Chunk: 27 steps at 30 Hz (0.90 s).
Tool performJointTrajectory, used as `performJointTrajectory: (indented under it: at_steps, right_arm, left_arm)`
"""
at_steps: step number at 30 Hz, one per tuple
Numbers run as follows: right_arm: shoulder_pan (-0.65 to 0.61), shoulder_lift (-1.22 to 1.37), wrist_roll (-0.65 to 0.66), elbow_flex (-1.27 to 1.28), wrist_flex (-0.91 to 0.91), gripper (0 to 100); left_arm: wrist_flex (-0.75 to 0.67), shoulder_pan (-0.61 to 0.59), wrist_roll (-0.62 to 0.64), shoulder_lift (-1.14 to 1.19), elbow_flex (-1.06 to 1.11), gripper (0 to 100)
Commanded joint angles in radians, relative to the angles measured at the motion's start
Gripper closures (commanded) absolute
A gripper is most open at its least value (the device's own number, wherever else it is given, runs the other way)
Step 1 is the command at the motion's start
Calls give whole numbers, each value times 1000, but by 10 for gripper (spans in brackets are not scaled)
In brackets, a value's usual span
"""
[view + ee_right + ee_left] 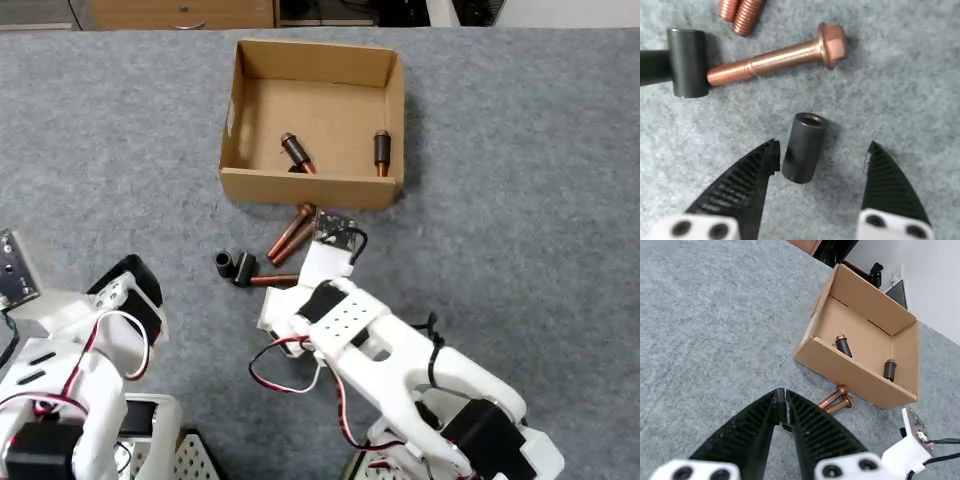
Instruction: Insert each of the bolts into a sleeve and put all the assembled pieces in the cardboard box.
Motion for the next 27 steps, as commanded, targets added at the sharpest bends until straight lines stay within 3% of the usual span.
performJointTrajectory:
  at_steps: [1,16,18,22,27]
  right_arm:
    - [-2,62,-9,1,-55,742]
    - [-10,222,-58,-142,51,744]
    - [-18,222,-61,-145,55,782]
    - [-24,222,-51,-150,52,949]
    - [-24,222,-51,-150,52,982]
  left_arm:
    - [-20,17,2,-5,-14,982]
    - [-12,18,0,-12,-64,982]
    - [-14,18,0,-12,-68,982]
    - [-12,18,0,-12,-68,982]
    - [-12,18,0,-13,-68,982]
